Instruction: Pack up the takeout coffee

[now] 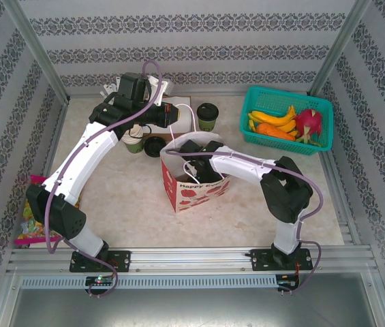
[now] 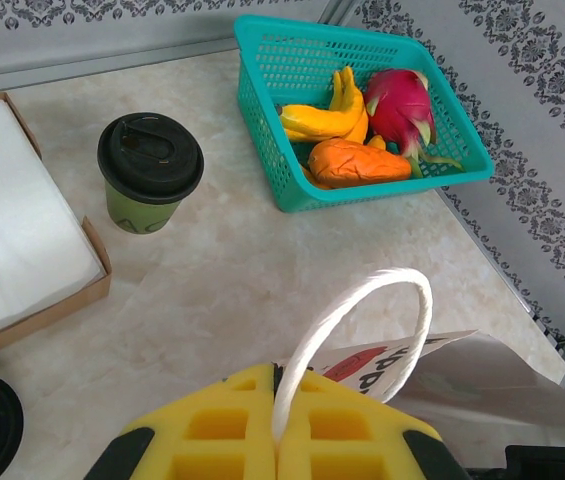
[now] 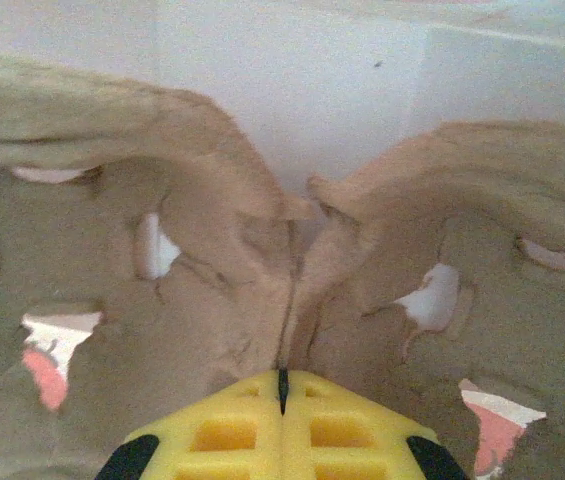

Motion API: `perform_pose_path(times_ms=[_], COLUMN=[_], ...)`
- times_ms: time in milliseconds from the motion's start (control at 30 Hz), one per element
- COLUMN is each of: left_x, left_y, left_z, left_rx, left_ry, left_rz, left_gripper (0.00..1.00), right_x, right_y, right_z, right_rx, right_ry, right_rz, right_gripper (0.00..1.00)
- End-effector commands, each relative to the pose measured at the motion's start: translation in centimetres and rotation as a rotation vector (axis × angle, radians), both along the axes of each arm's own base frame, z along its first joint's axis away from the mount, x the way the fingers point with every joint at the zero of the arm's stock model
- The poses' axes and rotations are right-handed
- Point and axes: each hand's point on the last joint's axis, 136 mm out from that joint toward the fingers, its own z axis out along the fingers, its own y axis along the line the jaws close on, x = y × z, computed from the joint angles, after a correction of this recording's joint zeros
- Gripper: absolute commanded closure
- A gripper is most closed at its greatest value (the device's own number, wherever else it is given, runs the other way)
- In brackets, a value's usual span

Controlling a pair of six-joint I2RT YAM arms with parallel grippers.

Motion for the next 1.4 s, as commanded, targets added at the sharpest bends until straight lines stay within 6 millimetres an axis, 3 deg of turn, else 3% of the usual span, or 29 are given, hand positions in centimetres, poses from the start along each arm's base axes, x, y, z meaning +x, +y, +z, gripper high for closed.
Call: perform_pose_path(times_ms=[0, 233, 433, 667, 833, 1367], left_x=[-0.1, -0.3, -0.5, -0.4, -0.7, -1.6], left_y=[0.2, 0.0, -0.1, -0.2, -0.3, -1.0], left_z=[0.3, 0.2, 0.4, 0.4, 0.5, 0.4], left_rx=[0.0, -0.01, -0.016, -0.015, -0.018, -0.047], left_ry=[-0.006, 0.004, 0.004, -0.002, -0.005, 0.01], left_rz=[-0.024, -0.037, -0.05, -0.059, -0.075, -0.127], left_gripper=[1.0, 1.0, 1.0, 1.0, 1.0, 1.0], right_x=[-1.6, -0.3, 0.5, 0.3, 0.4, 2.4], right_y=[0.0, -1.3, -0.1, 1.4, 1.9, 4.1], right_z=[-1.1, -4.7, -2.9, 1.6, 4.8, 18.2], right_rx=[0.002, -0.131, -0.084, 0.021, 0.079, 0.356], right_ry=[0.082, 0.087, 0.044, -0.006, -0.042, -0.303], right_rz=[0.068, 0.031, 0.038, 0.061, 0.056, 0.074], right_gripper=[0.97, 0.96, 0.91, 0.81, 0.67, 0.27])
